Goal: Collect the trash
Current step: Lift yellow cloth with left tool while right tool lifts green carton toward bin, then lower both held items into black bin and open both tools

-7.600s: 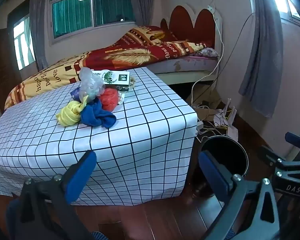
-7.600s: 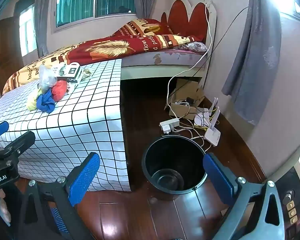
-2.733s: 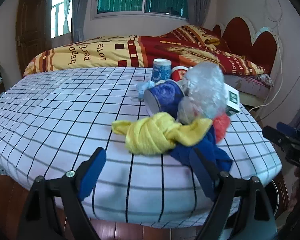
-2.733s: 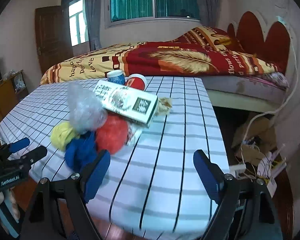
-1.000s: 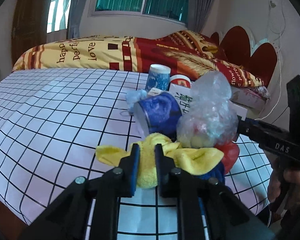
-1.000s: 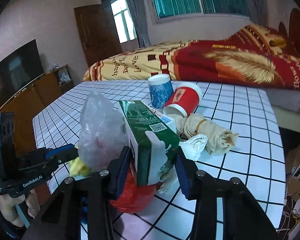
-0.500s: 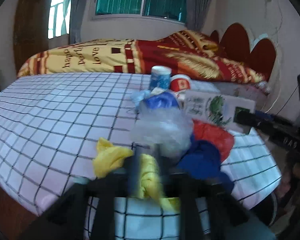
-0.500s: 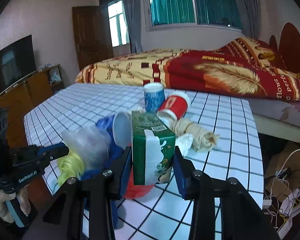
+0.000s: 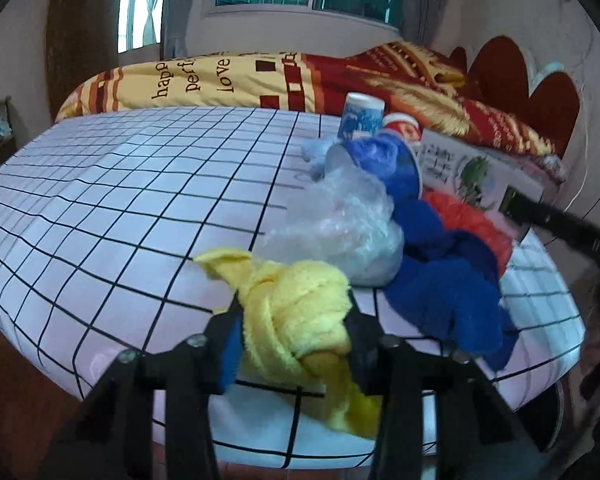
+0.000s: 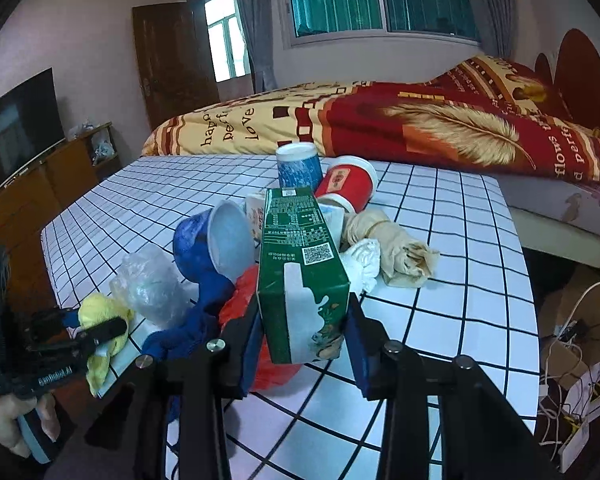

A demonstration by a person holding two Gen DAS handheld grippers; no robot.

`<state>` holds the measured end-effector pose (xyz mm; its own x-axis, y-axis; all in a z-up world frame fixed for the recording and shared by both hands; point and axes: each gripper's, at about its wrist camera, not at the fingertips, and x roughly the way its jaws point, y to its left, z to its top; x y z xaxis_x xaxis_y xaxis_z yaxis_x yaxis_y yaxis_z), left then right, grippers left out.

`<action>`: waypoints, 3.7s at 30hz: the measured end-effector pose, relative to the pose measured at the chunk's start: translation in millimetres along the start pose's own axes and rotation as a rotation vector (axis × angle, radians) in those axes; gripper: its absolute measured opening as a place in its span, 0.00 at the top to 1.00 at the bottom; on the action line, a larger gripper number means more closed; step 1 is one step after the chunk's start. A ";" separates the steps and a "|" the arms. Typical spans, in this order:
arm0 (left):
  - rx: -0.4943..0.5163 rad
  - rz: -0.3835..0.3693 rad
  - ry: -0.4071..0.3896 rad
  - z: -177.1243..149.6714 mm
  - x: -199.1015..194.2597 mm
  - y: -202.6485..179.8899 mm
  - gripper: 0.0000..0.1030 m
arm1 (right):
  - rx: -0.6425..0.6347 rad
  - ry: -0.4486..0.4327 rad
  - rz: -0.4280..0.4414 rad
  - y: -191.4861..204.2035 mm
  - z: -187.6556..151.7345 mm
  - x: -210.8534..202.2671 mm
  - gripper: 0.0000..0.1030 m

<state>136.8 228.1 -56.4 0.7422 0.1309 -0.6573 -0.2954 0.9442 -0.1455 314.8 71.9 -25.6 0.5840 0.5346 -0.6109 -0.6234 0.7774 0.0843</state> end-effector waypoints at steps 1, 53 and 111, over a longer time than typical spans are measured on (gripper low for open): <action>-0.006 -0.011 -0.013 2.8 -4.3 1.1 0.61 | -0.013 -0.009 -0.018 3.8 0.6 -3.0 0.62; 0.389 -0.465 -0.034 -67.2 -101.3 -219.7 0.61 | 0.391 -0.082 -0.549 -72.1 -211.6 -304.0 0.62; 0.602 -0.407 0.225 -163.2 -29.1 -333.3 0.00 | 0.610 0.193 -0.627 -180.9 -329.4 -271.1 0.03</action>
<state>115.5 -139.7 -109.5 0.5629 -0.2665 -0.7824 0.4020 0.9154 -0.0226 97.9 -322.9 -134.6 0.5926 -0.0704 -0.8024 0.1983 0.9783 0.0606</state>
